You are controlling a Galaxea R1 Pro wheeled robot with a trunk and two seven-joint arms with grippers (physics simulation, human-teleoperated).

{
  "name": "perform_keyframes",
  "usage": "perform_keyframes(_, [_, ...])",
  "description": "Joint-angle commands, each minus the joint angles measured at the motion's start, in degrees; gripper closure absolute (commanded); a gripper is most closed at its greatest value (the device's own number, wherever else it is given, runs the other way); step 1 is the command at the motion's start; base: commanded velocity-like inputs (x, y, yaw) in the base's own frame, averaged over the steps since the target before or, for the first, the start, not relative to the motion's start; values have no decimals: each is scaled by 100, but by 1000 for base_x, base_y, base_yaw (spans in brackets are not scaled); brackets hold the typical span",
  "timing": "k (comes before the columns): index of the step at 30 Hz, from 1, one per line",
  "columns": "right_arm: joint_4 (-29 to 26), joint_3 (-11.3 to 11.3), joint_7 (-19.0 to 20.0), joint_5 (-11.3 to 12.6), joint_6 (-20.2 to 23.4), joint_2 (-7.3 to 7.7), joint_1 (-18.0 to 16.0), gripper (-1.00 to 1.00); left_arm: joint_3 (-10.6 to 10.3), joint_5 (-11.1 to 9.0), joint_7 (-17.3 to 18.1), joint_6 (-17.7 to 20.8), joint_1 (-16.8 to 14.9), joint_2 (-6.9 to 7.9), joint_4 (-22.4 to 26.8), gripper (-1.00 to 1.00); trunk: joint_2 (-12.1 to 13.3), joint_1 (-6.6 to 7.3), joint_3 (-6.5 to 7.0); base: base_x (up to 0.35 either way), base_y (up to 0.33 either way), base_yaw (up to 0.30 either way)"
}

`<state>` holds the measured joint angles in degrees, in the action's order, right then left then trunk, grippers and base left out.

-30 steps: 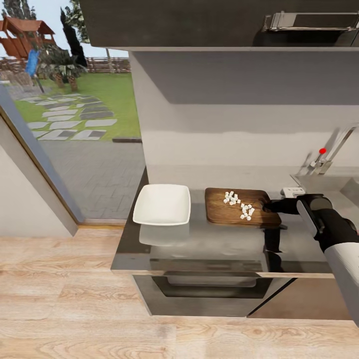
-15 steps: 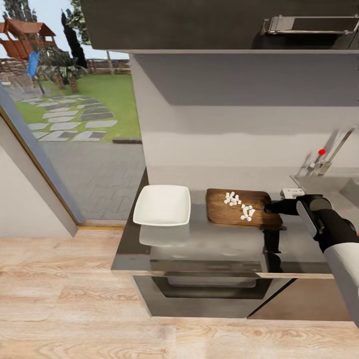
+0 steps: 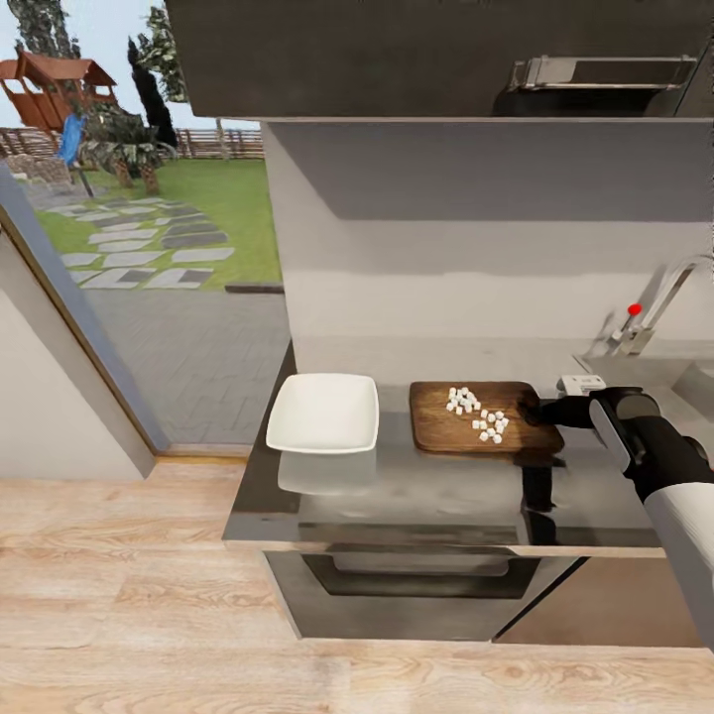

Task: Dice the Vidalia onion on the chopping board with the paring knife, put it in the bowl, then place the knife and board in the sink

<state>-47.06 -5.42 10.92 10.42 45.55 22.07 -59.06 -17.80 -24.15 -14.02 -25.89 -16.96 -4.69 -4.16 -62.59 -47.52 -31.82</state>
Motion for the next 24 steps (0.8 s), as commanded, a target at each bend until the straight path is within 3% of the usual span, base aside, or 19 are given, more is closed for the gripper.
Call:
perform_keyframes(1, [-5,-20,-18,51,24,8,-2,100,-48,-29,-14,-30,-9,-5,-23,-100,-4,0,4,0,0,0])
perform_keyframes(24, [-5,-18,-11,69,24,16,-1,100,-49,-29,-14,-30,-9,-5,-23,-100,-4,0,211,0,0,0])
